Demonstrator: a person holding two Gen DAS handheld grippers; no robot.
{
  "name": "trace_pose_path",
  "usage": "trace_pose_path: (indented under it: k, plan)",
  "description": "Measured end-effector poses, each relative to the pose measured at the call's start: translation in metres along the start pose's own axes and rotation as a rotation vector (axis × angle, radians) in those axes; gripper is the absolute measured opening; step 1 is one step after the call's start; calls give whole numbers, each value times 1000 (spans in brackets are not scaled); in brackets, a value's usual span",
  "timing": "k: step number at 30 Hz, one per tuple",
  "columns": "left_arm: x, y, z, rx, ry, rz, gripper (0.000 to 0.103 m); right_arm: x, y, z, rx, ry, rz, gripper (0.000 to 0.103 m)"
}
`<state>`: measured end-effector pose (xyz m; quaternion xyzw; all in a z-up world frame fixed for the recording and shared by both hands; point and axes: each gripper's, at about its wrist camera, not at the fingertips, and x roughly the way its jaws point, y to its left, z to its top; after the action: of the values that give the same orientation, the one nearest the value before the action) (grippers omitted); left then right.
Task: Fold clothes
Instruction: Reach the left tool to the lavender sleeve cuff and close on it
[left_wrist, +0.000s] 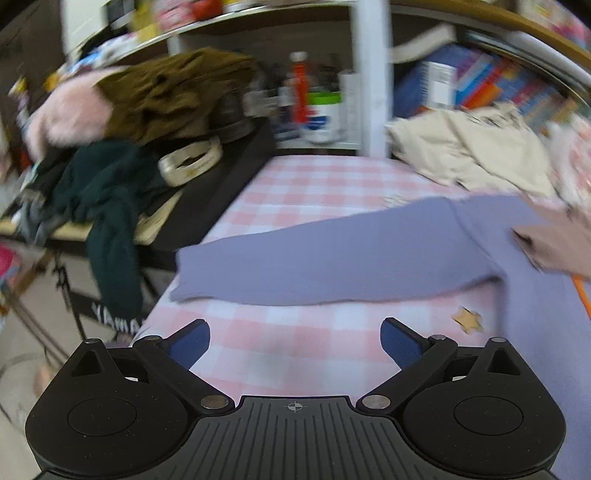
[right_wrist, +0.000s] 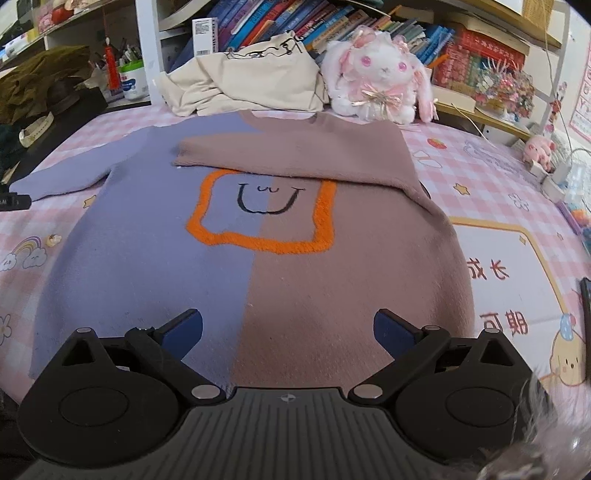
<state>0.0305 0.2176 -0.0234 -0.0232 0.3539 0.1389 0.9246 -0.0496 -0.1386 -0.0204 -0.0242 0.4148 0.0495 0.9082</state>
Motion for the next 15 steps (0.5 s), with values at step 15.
trace_pose_path:
  k: [15]
  plan:
    - [40,87,4,-443,-12,2,87,3,1,0,-34,46,2,100]
